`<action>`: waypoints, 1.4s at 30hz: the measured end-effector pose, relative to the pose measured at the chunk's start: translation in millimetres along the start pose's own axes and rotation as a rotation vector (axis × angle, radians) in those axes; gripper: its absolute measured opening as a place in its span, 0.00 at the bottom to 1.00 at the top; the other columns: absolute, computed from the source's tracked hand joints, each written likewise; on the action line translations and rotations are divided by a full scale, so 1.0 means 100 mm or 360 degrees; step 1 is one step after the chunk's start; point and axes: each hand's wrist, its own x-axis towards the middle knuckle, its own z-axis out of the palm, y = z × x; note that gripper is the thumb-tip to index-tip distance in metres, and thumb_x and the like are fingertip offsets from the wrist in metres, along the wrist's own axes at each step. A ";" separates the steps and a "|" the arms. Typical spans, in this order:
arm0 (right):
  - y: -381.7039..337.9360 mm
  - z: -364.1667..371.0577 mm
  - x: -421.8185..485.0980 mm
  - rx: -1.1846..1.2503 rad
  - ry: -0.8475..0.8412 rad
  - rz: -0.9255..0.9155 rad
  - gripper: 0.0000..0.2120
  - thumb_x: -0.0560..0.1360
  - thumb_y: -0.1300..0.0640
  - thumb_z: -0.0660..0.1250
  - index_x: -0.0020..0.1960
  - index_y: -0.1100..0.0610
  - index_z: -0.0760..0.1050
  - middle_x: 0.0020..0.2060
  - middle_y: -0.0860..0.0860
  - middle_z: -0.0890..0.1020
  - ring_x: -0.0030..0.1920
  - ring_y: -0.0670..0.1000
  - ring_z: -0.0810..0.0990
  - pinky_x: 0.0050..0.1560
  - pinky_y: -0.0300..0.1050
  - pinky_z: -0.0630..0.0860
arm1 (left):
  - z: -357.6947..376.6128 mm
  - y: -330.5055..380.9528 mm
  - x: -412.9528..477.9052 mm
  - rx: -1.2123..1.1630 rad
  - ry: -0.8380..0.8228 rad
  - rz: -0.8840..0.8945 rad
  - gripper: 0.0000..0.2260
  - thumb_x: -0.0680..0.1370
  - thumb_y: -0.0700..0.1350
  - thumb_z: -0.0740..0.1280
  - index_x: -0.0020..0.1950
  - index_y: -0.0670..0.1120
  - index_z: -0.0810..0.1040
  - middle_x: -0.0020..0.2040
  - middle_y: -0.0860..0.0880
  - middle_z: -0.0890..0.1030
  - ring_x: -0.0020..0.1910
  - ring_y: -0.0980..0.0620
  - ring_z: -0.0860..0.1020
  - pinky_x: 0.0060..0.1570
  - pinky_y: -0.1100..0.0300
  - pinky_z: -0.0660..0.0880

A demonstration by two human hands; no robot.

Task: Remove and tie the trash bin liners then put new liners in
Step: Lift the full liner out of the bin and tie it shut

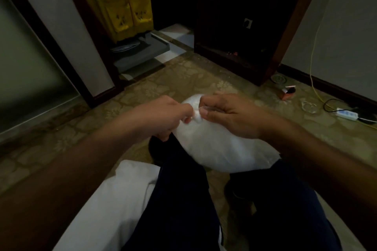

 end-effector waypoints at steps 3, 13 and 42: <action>0.01 0.02 -0.03 0.0273 0.0129 0.0078 0.12 0.85 0.54 0.59 0.43 0.47 0.72 0.36 0.45 0.73 0.36 0.41 0.71 0.39 0.32 0.68 | 0.06 -0.05 -0.03 -0.0256 0.0082 0.0329 0.12 0.78 0.54 0.68 0.44 0.47 0.82 0.33 0.47 0.68 0.32 0.49 0.66 0.34 0.59 0.70; 0.12 0.16 -0.04 -0.0338 0.0205 -0.0041 0.10 0.84 0.51 0.58 0.45 0.47 0.72 0.32 0.47 0.76 0.32 0.47 0.74 0.34 0.48 0.71 | 0.16 -0.20 0.10 -0.0252 0.0062 -0.0033 0.13 0.81 0.50 0.66 0.44 0.42 0.81 0.27 0.49 0.65 0.24 0.53 0.65 0.36 0.53 0.72; 0.58 0.62 -0.72 -0.0298 0.0840 0.0474 0.08 0.80 0.50 0.68 0.57 0.50 0.81 0.47 0.49 0.85 0.44 0.50 0.82 0.44 0.50 0.79 | 0.91 -0.41 0.28 0.0239 0.0527 0.0886 0.05 0.81 0.51 0.67 0.56 0.56 0.75 0.40 0.54 0.84 0.41 0.59 0.83 0.43 0.59 0.80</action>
